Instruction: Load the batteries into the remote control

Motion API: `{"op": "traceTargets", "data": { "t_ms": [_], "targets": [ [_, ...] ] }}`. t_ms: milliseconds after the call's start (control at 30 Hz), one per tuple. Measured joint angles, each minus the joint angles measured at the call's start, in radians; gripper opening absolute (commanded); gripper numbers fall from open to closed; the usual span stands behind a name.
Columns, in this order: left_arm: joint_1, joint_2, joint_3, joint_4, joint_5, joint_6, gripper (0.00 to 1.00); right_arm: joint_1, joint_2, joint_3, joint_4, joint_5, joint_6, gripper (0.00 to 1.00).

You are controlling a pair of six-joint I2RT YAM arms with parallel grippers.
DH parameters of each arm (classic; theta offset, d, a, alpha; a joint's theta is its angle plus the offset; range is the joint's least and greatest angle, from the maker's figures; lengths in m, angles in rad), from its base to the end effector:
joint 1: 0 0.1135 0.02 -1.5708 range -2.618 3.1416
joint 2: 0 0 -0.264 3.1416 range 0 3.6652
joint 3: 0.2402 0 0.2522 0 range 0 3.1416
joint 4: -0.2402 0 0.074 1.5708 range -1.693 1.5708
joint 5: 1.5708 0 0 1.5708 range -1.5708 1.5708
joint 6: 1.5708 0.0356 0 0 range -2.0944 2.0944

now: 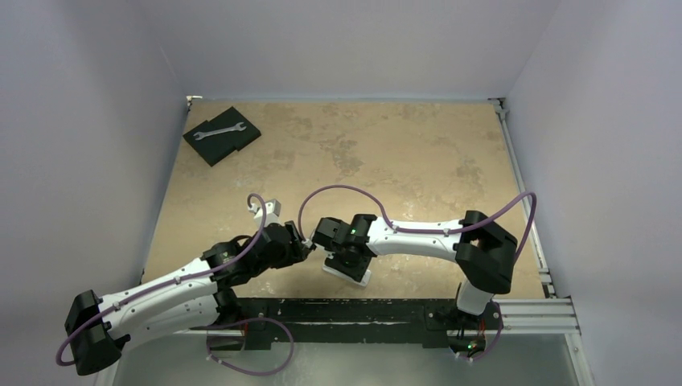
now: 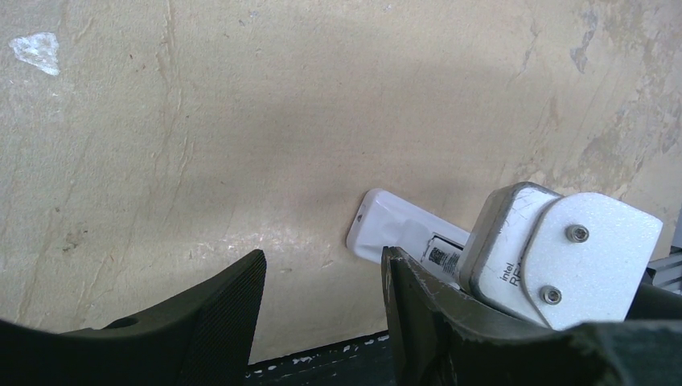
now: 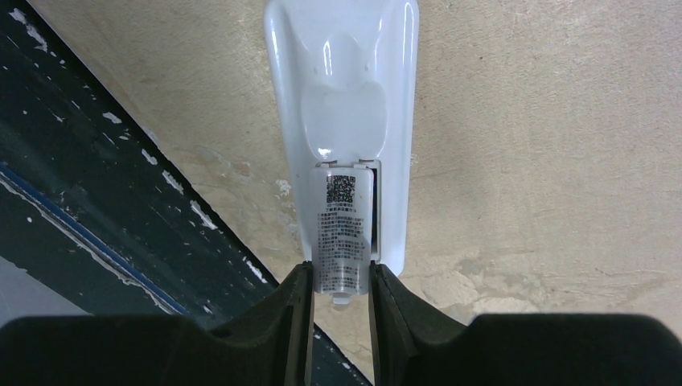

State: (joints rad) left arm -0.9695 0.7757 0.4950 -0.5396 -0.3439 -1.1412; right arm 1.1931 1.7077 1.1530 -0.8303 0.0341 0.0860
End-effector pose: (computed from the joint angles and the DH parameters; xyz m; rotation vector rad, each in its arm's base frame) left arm 0.0986 -0.1225 0.2095 -0.3714 2.3905 -0.6206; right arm 0.1177 0.2934 0.1893 -1.5572 2.5287 0.1245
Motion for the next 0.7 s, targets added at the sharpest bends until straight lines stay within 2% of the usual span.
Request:
{"op": "traceTargets", "data": {
  "t_ms": [700],
  "targets": [
    [0.0, -0.011, 0.0, 0.0, 0.0, 0.0, 0.54, 0.0, 0.0, -0.01, 0.013, -0.002, 0.031, 0.21]
  ]
}}
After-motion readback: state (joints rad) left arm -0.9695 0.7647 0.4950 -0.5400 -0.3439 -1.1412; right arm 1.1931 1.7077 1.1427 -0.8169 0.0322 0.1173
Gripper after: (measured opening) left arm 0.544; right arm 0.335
